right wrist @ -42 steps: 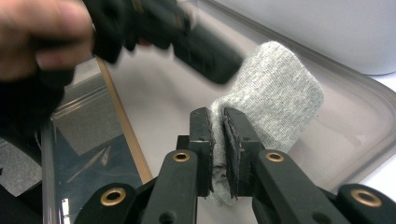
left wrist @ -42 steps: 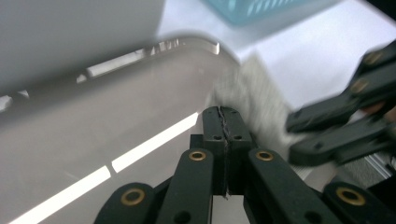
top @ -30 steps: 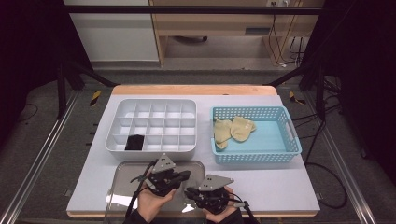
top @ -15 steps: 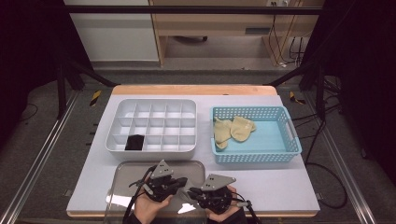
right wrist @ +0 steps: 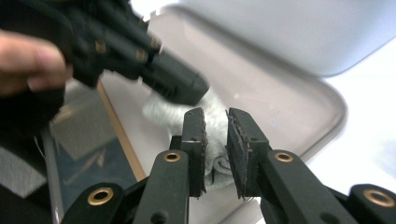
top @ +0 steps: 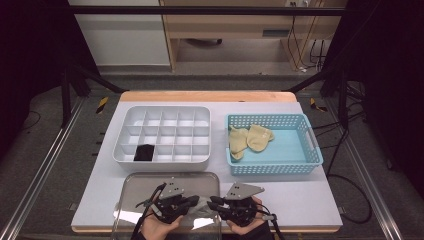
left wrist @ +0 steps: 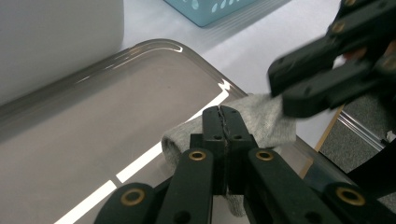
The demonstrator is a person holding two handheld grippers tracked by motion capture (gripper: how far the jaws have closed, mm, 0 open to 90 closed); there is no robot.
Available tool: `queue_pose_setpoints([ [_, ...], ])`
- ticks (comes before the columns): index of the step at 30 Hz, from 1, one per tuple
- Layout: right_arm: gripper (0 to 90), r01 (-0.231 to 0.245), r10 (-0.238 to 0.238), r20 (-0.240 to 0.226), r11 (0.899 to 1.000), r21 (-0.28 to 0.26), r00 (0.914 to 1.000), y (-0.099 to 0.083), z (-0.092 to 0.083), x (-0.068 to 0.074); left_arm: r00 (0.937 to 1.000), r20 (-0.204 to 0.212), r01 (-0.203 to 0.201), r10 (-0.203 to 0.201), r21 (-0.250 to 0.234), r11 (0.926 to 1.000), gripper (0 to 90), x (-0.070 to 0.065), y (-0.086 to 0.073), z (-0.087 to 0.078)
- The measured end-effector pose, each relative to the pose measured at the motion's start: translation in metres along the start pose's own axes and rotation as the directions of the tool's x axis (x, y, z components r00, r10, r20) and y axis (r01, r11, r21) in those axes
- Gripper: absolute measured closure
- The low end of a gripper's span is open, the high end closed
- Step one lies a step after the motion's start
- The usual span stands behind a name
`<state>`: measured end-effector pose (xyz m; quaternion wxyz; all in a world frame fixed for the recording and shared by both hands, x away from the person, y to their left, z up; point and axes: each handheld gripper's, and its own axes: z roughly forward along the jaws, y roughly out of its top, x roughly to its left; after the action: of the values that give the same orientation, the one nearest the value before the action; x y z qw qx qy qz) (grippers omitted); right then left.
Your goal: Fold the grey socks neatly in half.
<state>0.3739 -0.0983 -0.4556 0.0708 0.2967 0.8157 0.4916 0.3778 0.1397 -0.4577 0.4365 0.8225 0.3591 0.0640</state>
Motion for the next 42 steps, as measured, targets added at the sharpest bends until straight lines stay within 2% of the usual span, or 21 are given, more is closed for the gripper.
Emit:
queue_pose_setpoints([
  [2, 79.6, -0.023, 0.024, 0.009, 0.999, -0.041, 0.9997, 0.002, -0.005, -0.001, 1.0000, -0.005, -0.006, 0.006, 0.000, 1.0000, 89.4, -0.001, -0.002, -0.001],
  [4, 81.4, -0.039, 0.040, 0.013, 0.998, -0.048, 0.9991, 0.003, -0.006, 0.000, 0.9999, -0.009, -0.011, 0.011, 0.000, 0.9999, 89.5, -0.003, -0.003, -0.002],
  [10, 85.8, -0.033, 0.033, -0.013, 0.998, 0.059, 0.9994, -0.006, 0.011, 0.008, 0.9993, -0.029, -0.024, 0.024, -0.010, 0.9997, 89.2, -0.008, -0.006, -0.004],
  [11, 85.9, -0.040, 0.040, -0.012, 0.997, 0.060, 0.9991, -0.009, 0.012, 0.008, 0.9991, -0.037, -0.021, 0.020, -0.022, 0.9995, 88.2, -0.007, -0.005, -0.005],
  [13, 86.2, -0.040, 0.040, -0.006, 0.997, 0.060, 0.9992, -0.011, 0.013, 0.007, 0.9986, -0.050, -0.017, 0.014, -0.046, 0.9988, 78.5, -0.005, -0.003, -0.006],
  [17, 86.6, -0.028, 0.028, 0.011, 0.998, 0.059, 0.9996, -0.011, 0.013, 0.009, 0.9987, -0.049, -0.012, 0.010, -0.040, 0.9991, 69.5, -0.004, -0.006, -0.004],
  [20, 85.6, -0.026, 0.024, 0.033, 0.999, 0.039, 0.9992, -0.010, 0.010, 0.009, 0.9981, -0.062, -0.008, 0.006, -0.038, 0.9992, 68.8, -0.004, -0.008, -0.005],
  [23, 85.9, -0.018, 0.018, 0.008, 1.000, 0.018, 0.9998, -0.007, 0.003, 0.012, 0.9980, -0.063, 0.003, -0.005, -0.041, 0.9992, 68.3, -0.003, -0.011, -0.005],
  [28, 86.9, -0.020, 0.021, -0.003, 0.997, 0.072, 0.9998, -0.012, 0.010, 0.013, 0.9977, -0.067, 0.010, -0.012, -0.040, 0.9992, 65.5, -0.003, -0.012, -0.005],
  [33, 89.1, -0.023, 0.022, 0.020, 0.997, 0.071, 0.9996, -0.016, 0.012, 0.010, 0.9983, -0.049, 0.029, -0.031, -0.040, 0.9988, 50.4, 0.003, -0.011, -0.005],
  [37, 89.9, -0.021, 0.018, 0.039, 0.997, 0.074, 0.9991, -0.017, 0.012, 0.010, 0.9986, -0.023, 0.047, -0.048, -0.024, 0.9986, 45.2, 0.004, -0.014, -0.003],
  [40, 89.9, -0.022, 0.018, 0.050, 0.997, 0.074, 0.9986, -0.017, 0.013, 0.009, 0.9970, 0.001, 0.078, -0.078, -0.017, 0.9968, 42.6, 0.005, -0.018, -0.002],
  [42, 90.0, -0.023, 0.019, 0.050, 0.997, 0.074, 0.9986, -0.017, 0.013, 0.009, 0.9936, 0.033, 0.108, -0.108, -0.013, 0.9940, 41.4, 0.007, -0.023, -0.001],
])
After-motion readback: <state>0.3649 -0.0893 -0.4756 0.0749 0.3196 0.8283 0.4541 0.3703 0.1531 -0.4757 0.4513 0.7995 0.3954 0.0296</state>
